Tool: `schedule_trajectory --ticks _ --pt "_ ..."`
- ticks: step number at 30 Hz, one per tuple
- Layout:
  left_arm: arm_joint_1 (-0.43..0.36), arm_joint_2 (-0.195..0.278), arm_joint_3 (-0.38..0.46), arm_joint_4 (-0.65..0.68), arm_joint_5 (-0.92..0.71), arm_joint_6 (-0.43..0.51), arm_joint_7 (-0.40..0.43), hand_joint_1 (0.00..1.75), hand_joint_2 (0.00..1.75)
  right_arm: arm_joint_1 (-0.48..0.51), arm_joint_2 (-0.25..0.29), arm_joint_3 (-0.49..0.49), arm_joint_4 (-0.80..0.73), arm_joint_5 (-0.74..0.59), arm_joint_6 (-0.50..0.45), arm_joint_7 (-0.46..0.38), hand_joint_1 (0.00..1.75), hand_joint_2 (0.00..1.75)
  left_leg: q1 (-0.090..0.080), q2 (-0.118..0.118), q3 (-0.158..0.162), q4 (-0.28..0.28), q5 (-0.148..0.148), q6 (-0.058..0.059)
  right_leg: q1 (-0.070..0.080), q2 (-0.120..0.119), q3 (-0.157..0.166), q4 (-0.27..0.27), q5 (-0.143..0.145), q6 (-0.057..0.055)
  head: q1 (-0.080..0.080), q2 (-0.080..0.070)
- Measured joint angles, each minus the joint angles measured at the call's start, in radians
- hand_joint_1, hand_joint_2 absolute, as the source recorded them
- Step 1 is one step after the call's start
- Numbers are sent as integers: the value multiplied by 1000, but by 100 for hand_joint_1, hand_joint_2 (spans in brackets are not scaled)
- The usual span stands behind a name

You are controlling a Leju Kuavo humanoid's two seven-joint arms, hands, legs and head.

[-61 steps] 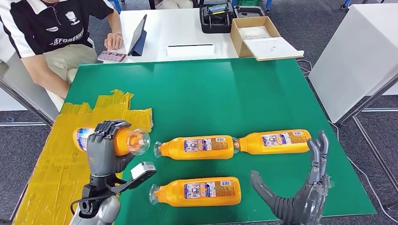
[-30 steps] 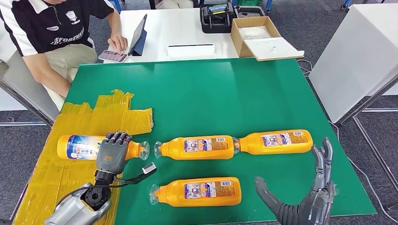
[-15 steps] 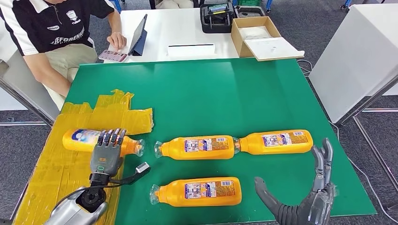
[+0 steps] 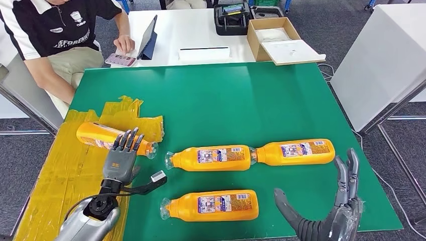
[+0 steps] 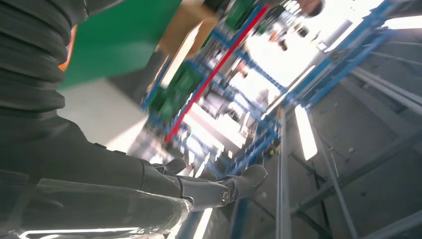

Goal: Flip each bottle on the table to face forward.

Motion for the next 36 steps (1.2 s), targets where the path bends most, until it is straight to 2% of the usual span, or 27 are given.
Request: schedule_trajectory --ticks 3,7,12,17,20,23,25,28,33,34,36 --pt "40 -56 96 -109 107 7 -119 0 175 4 7 -32 -7 130 21 68 0 175 0 0 0 0 -1 0 0 0 0 0 0 0 0 0" --pt "97 -98 177 -301 257 30 -201 0 175 -10 5 -93 -8 247 72 147 0 175 0 0 0 0 -1 0 0 1 0 0 0 0 0 0" --pt "138 -107 225 -476 321 78 -233 0 175 -39 -14 -165 -3 291 122 179 0 175 0 0 0 0 -1 0 0 0 0 0 0 0 0 0" --pt "154 -108 244 -540 321 93 -236 0 175 -50 -24 -194 0 298 139 185 0 175 1 0 0 0 0 0 0 0 0 0 0 0 0 0" --pt "154 -108 247 -558 332 125 -244 0 175 -60 -31 -204 4 328 237 213 0 175 1 0 0 0 0 0 1 0 0 0 0 0 0 0" --pt "149 -109 240 -572 437 76 -292 0 175 -74 -46 -230 14 362 383 238 0 175 0 0 0 0 0 0 0 0 0 0 0 0 0 0" --pt "144 -112 223 -574 514 26 -335 0 175 -90 -67 -252 34 360 466 230 0 175 0 0 0 0 0 0 0 0 0 0 0 0 0 0" --pt "122 -120 188 -565 599 -22 -382 0 175 -134 -120 -277 93 307 574 174 0 175 -1 0 0 0 0 1 0 0 0 0 1 1 0 0" --pt "117 -122 183 -563 609 -26 -387 0 175 -142 -129 -280 104 298 587 165 0 175 -1 0 0 0 1 1 -1 0 0 0 1 1 0 0" --pt "109 -122 174 -554 624 -31 -394 0 175 -151 -148 -285 123 278 604 145 0 175 -2 0 0 0 1 2 -1 0 0 0 1 2 0 0" --pt "77 -127 132 -506 715 -46 -434 0 175 -229 -261 -300 283 204 650 60 0 175 -3 0 -1 1 2 5 -4 0 0 0 2 3 0 0"
